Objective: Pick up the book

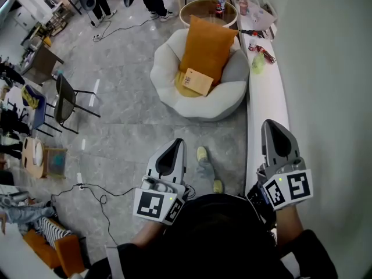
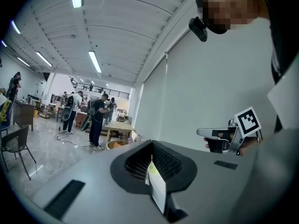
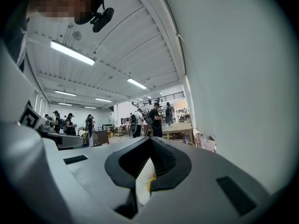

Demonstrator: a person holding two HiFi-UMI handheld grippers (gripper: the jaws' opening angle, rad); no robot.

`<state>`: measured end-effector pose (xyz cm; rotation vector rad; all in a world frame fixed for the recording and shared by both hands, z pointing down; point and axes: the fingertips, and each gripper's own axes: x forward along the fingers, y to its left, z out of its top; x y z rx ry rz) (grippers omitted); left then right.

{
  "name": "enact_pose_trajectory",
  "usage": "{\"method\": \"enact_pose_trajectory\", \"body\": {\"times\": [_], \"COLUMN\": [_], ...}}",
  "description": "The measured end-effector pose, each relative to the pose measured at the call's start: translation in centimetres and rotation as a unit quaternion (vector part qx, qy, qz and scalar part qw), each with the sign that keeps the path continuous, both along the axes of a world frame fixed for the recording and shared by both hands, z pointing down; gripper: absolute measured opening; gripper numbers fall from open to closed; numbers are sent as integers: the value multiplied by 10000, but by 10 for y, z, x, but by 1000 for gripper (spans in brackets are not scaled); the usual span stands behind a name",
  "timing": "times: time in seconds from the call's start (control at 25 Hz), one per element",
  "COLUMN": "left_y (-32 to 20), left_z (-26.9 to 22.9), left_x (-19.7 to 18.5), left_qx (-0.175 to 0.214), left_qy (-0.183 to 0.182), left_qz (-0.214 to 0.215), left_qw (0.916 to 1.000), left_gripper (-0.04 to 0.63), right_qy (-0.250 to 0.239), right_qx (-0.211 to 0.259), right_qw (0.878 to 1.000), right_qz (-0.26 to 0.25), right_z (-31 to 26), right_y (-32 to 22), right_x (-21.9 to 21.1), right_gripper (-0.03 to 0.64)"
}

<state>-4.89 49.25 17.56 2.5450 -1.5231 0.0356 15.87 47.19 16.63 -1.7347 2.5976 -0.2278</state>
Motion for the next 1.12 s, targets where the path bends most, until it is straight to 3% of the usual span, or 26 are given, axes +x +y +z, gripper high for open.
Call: {"method": "enact_pose_trajectory", "body": {"times": [0.64,1.12], "left_y": [-145,-211], "left_z": [12,7], "left_x": [-30,-54], "left_qx": [-204,-155], "left_qy": [150,253], "left_qz": [58,145], "left_qw": [9997,9995], "left_gripper": [12,12], "right_qy": [208,385], "right_qx": [-320,-237], "right_qw": [9992,9989], "right_qz": [-117,-143], "right_z": [17,3], "right_y": [-135,-195], "right_x": [-47,-76], "right_gripper": [11,11]}}
